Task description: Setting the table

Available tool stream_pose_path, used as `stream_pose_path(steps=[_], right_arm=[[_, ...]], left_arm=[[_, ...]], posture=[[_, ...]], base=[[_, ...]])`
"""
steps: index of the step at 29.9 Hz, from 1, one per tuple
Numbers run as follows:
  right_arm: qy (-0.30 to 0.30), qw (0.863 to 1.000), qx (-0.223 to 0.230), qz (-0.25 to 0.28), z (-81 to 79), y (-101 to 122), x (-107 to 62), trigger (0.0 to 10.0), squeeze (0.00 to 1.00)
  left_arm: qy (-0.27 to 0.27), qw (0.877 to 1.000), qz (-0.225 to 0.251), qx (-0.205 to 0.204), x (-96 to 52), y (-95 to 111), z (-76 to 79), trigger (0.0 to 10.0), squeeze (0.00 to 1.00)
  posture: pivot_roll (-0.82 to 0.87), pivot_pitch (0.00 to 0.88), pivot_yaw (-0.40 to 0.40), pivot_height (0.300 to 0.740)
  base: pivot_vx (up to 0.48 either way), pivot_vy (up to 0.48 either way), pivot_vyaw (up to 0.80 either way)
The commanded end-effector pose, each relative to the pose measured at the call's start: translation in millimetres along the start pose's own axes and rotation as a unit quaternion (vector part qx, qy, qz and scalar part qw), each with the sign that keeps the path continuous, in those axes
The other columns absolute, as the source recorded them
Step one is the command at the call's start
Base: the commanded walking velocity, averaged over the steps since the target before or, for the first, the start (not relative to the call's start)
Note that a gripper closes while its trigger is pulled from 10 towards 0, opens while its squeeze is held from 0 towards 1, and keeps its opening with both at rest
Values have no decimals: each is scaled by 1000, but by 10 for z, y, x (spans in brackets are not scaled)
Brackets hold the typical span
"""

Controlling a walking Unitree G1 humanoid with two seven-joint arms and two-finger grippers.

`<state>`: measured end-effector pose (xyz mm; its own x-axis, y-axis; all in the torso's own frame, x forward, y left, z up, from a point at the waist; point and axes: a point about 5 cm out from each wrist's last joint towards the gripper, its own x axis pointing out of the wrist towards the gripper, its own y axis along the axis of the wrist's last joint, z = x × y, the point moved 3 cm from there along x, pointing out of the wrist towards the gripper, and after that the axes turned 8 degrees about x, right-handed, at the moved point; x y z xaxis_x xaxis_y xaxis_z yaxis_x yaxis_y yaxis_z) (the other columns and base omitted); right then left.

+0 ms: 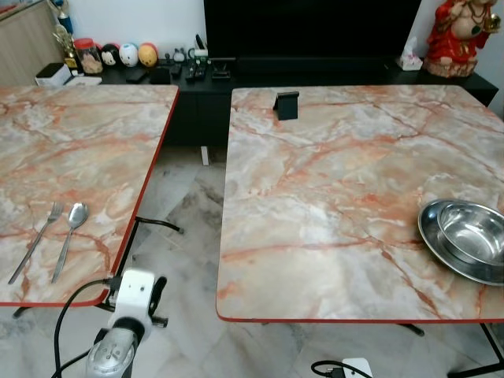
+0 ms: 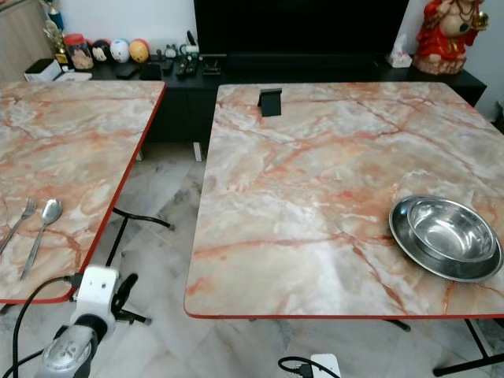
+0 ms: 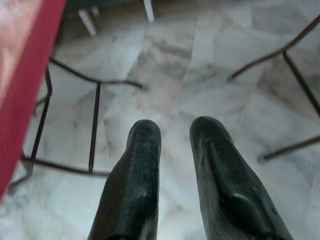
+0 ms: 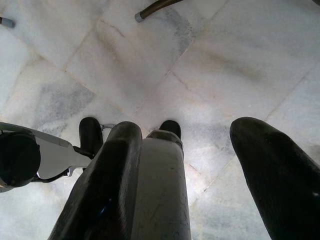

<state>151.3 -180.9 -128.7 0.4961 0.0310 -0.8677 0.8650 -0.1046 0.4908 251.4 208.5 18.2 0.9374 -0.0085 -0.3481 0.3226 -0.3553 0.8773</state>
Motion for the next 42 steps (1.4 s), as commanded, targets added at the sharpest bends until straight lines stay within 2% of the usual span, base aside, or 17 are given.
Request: stream_pose_path(steps=[1, 3, 4, 6, 7, 10, 11, 14, 15, 16, 18, 19, 25, 27, 31, 38, 42], right_arm=[[-2, 1000, -1, 0, 13, -14, -5, 10000, 0], [-1, 1000, -3, 0, 14, -15, -6, 10000, 0], [-1, 1000, -3, 0, 14, -15, -6, 10000, 0], [-1, 1000, -3, -1, 11, -19, -6, 10000, 0], [-1, 1000, -3, -1, 11, -19, -6, 10000, 0], [0, 1000, -6, -2, 14, -17, -6, 10000, 0], [0, 1000, -6, -2, 14, -17, -6, 10000, 0], [1, 1000, -7, -2, 11, -15, -5, 10000, 0], [1, 1000, -7, -2, 10, -14, -4, 10000, 0], [2, 1000, -7, -2, 8, -11, -4, 10000, 0], [2, 1000, -7, -1, 9, -9, -4, 10000, 0], [1, 1000, -7, -1, 10, -7, -4, 10000, 0], [1, 1000, -7, 0, 12, 2, -2, 10000, 0], [1, 1000, -8, 0, 12, 4, -2, 10000, 0], [0, 1000, -10, 2, 12, 13, -1, 10000, 0], [-1, 999, -41, 8, 9, 43, 2, 10000, 0], [-16, 999, -38, 12, 35, 48, 0, 10000, 0]], left_arm=[[-18, 1000, -23, 4, -38, -152, 32, 10000, 0], [-35, 998, -51, 12, -68, -331, 82, 10000, 0], [-35, 998, -51, 12, -68, -331, 82, 10000, 0], [-42, 995, -92, 17, -140, -597, 106, 10000, 0], [-42, 995, -92, 17, -140, -597, 106, 10000, 0], [-58, 986, -152, 24, -289, -956, 183, 10000, 0], [-58, 986, -152, 24, -289, -956, 183, 10000, 0], [-52, 971, -233, 21, -482, -1337, 220, 10000, 0], [-50, 969, -243, 23, -508, -1387, 217, 10000, 0], [-19, 960, -278, 2, -623, -1548, 173, 10000, 0], [5, 953, -302, -20, -710, -1653, 150, 10000, 0], [27, 943, -330, -28, -824, -1778, 119, 10000, 0], [66, 934, -345, -67, -916, -1861, 72, 10000, 0], [69, 933, -344, -74, -905, -1860, 74, 10000, 0], [101, 930, -332, -123, -794, -1807, 44, 10000, 0], [104, 930, -326, -132, -744, -1781, 57, 10000, 0], [97, 932, -322, -136, -725, -1768, 100, 10000, 0]], posture=[[22, 0, 5, 740], [27, 0, 2, 740], [27, 0, 2, 740], [19, 0, 4, 740], [19, 0, 4, 740], [26, 0, 0, 740], [26, 0, 0, 740], [27, 0, -3, 740], [22, 0, 0, 740], [20, 0, -2, 740], [21, 0, -3, 740], [24, 0, -5, 740], [26, 0, -10, 740], [27, 0, -11, 740], [24, 0, -12, 740], [18, 0, -10, 740], [16, 0, -9, 740]], base=[[0, 0, 0], [0, 0, 0], [0, 0, 0], [0, 0, 0], [0, 0, 0], [0, 0, 0], [0, 0, 0], [0, 0, 0], [0, 0, 0], [0, 0, 0], [0, 0, 0], [0, 0, 0], [0, 0, 0], [0, 0, 0], [0, 0, 0], [0, 0, 0], [0, 0, 0]])
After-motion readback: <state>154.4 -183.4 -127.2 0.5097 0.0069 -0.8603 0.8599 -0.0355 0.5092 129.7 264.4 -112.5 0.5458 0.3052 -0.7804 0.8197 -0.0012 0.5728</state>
